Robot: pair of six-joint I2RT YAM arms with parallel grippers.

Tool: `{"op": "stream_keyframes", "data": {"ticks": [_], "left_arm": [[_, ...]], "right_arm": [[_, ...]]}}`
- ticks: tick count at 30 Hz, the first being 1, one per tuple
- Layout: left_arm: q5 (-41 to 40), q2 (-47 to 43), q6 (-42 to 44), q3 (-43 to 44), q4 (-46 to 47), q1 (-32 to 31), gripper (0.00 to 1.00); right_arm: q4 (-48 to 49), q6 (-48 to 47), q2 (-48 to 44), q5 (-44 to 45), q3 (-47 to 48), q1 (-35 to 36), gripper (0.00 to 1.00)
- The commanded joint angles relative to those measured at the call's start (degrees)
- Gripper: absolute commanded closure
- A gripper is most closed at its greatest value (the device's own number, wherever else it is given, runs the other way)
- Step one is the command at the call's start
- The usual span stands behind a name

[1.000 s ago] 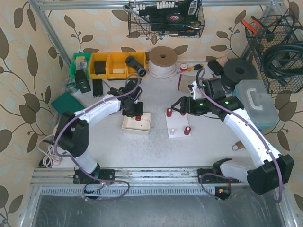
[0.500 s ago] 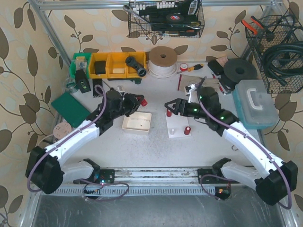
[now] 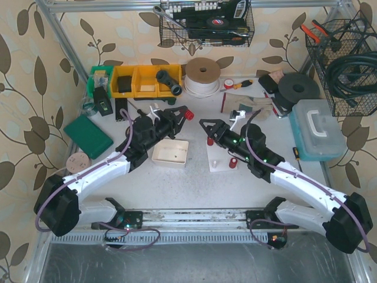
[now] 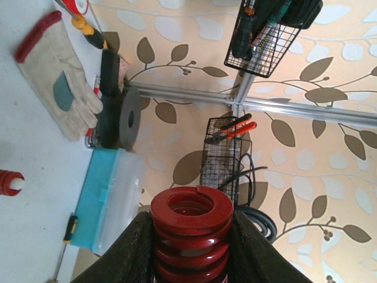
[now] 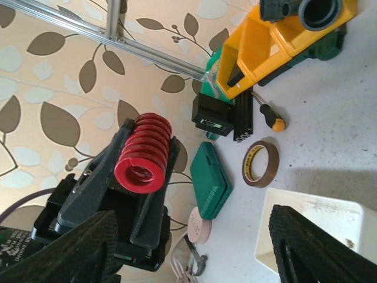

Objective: Install the large spring

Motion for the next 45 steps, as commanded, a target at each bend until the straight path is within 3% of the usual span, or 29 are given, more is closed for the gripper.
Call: {"op": "stream_keyframes", "data": {"ticks": [1, 5, 12, 17, 21, 29, 45], "left_arm": [[-0.8, -0.3, -2.8, 2.0, 7.7, -1.0, 1.0], [0.0, -0.9, -2.1, 1.9, 6.2, -1.3, 1.0], [-0.2, 0.0, -2.8, 0.3, 8.7, -2.2, 1.0], [-0.1, 0.4, -3.0, 0.0, 9.2, -2.3, 1.0], [-0.2, 0.2, -3.2, -0.6, 9.1, -2.3, 1.0], [-0.9, 0.1, -3.3, -1.5, 9.2, -2.3, 1.0], [1.1, 1.4, -2.9, -0.2, 10.1, -2.3, 1.0]], "right_arm": [[5.4, -0.8, 1.2, -0.5, 1.8, 0.3, 0.3], [0.2, -3.6, 3.2, -2.1, 4.4, 0.1, 0.34], [11.7, 6.1, 9.2, -5.0, 2.9, 0.1, 0.37], [16.2, 6.2, 10.1, -4.3, 3.4, 0.1, 0.37], [14.0, 4.9, 8.2, -3.3, 3.6, 0.2, 0.37], [11.6, 4.0, 6.0, -3.5, 3.1, 0.5, 0.48], [11.1, 3.2, 10.6, -4.1, 6.0, 0.6, 0.41]]}}
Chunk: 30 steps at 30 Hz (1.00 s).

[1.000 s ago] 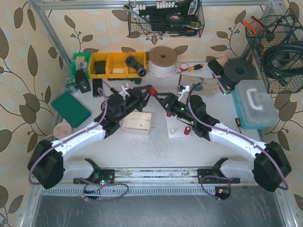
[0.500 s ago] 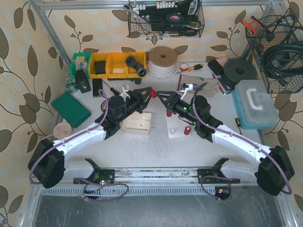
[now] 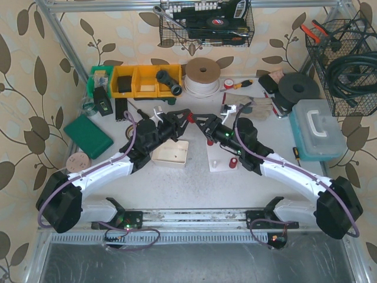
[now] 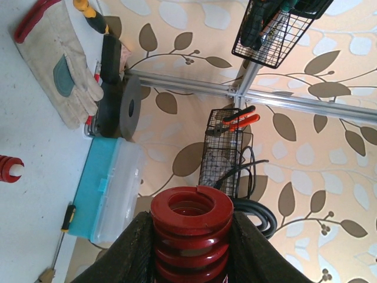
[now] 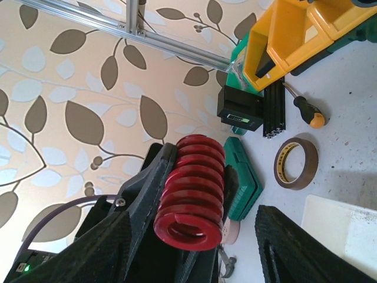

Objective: Install the large spring

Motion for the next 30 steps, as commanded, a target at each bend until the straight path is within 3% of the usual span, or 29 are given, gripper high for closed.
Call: {"op": "stream_keyframes", "data": {"ticks": [1, 12, 30], "left_arm": [[0.8, -0.7, -0.2, 1.6, 5.2, -0.5, 1.0], [0.7, -0.8, -0.5, 1.4, 5.6, -0.5, 1.0], [0.9, -1.5, -0.6, 1.0, 5.5, -0.5, 1.0]], "right_arm": [[0.6, -1.0, 1.5, -0.4, 3.1, 0.4, 0.41], [0.4, -1.3, 2.9, 0.1, 4.2, 1.6, 0.48], [-3.8, -3.5, 1.7, 2.2, 4.9, 1.6, 0.76]]}}
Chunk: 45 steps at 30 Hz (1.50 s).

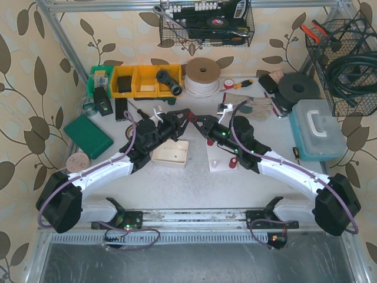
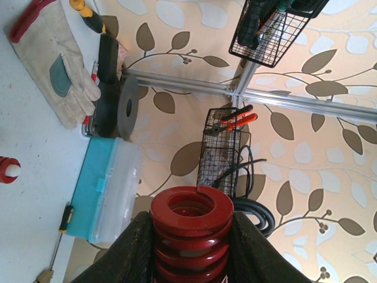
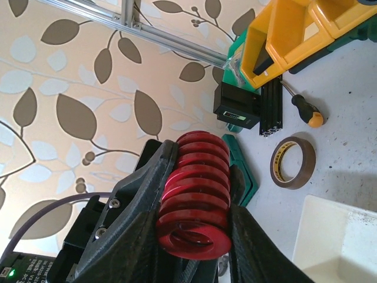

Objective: Install the large spring

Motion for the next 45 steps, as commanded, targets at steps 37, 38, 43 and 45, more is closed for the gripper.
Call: {"op": "stream_keyframes", "data": {"ticks": [37, 38, 43, 45], "left_arm": [[-5.6, -19.4, 55.3, 12.4, -64.6, -0.3, 0.27], [-6.1, -20.7, 55.8, 11.3, -64.9, -0.3, 0.27], [-9.1, -27.6, 57.9, 7.5, -67.0, -0.3, 0.27], [-10.4, -30.6, 58.8, 7.1, -68.1, -0.4, 0.27]], "right_arm": [[-97.9, -44.9, 8.6, 2.3, 39.0, -2.5, 1.0], [-99.4, -45.5, 9.2, 2.9, 39.2, -2.1, 1.0], [-102.5, -46.2, 12.3, 7.5, 37.7, 0.3, 1.0], [-101.8, -46.0, 13.5, 8.1, 36.7, 2.3, 1.0]]}}
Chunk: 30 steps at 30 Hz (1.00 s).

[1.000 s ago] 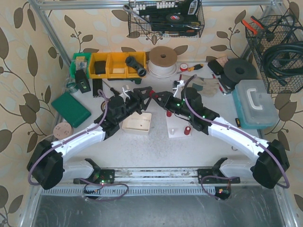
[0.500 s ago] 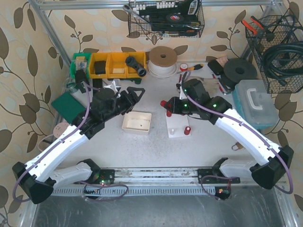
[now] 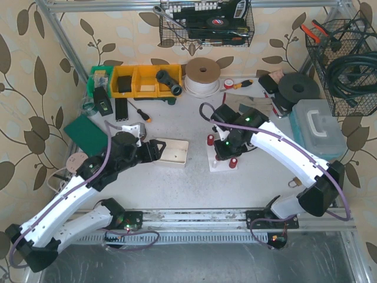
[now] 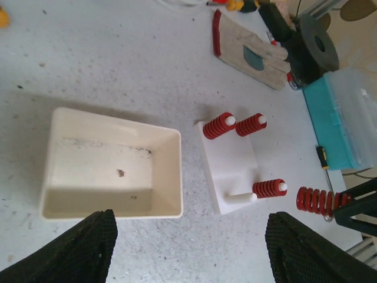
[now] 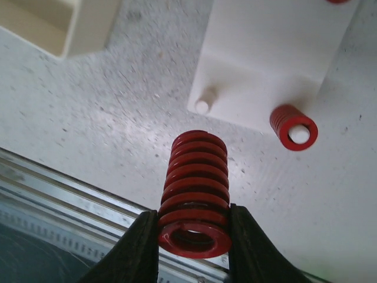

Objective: Install the large spring

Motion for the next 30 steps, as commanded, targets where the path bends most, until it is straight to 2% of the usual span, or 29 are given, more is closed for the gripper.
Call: {"op": "stream_keyframes", "data": {"ticks": [1, 9, 30], "left_arm": [[-4.7, -6.6, 5.4, -0.4, -2.7, -0.1, 0.27], [-9.6, -11.0, 9.6, 0.2, -6.4, -0.1, 0.2], [-15.0, -10.5, 12.3, -0.7, -4.6, -0.1, 0.16]], "right_arm": [[-3.6, -1.8, 2.2, 3.8, -1.3, 2.7, 1.0], [3.3, -1.5, 5.6, 4.3, -4.0, 3.1, 1.0], [5.5, -3.2, 13.6, 4.2, -4.8, 3.0, 1.0]]}}
